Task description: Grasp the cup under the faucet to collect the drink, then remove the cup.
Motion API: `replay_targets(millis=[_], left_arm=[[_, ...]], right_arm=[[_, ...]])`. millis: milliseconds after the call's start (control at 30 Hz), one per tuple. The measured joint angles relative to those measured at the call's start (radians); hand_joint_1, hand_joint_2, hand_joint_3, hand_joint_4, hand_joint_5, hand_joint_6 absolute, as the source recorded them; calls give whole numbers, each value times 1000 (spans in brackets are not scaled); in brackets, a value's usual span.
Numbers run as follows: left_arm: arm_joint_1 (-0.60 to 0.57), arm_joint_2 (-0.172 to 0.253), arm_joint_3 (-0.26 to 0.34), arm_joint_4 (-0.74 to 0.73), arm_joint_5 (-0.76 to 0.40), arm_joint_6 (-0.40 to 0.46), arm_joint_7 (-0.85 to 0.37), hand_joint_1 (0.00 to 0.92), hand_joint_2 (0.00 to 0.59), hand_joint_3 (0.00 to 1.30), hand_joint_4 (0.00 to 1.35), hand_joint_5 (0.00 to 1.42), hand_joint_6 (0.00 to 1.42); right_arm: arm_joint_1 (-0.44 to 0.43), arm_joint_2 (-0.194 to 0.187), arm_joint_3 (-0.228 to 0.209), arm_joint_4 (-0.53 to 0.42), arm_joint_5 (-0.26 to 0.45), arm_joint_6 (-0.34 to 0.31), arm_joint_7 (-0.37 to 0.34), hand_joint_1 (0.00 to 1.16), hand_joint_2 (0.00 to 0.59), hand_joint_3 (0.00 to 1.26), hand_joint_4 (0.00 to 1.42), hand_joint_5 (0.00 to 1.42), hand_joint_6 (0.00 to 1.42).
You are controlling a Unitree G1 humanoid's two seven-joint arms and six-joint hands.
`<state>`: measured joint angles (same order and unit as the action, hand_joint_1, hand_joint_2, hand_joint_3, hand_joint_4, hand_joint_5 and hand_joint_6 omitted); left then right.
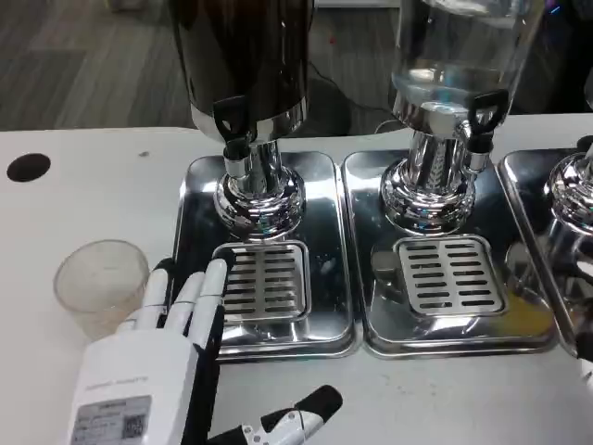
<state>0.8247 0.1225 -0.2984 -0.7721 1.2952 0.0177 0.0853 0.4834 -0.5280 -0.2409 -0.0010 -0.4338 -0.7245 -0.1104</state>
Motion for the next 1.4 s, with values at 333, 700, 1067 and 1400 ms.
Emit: replay_targets(millis=[333, 700, 1067, 1400], left_arm=[[-15, 0, 7, 0, -24, -7, 0, 0, 89, 50, 0, 55, 278], [-162, -14, 160, 18, -96, 84, -70, 0, 76, 56, 0, 91, 316], [-313, 13, 316, 86, -156, 191, -170, 0, 66, 74, 0, 189, 438], [-459, 65, 393, 231, -182, 297, -206, 0, 52, 64, 0, 230, 479]], right_arm=[[6, 10, 0, -33, -1, 0, 0, 603, 526, 220, 75, 40, 0], [25, 10, -1, -36, 1, -2, 1, 603, 523, 229, 83, 47, 0], [40, 10, -1, -24, 5, -27, 5, 593, 527, 233, 86, 48, 0], [69, 10, -2, -7, 31, -64, 18, 549, 508, 253, 97, 58, 0]])
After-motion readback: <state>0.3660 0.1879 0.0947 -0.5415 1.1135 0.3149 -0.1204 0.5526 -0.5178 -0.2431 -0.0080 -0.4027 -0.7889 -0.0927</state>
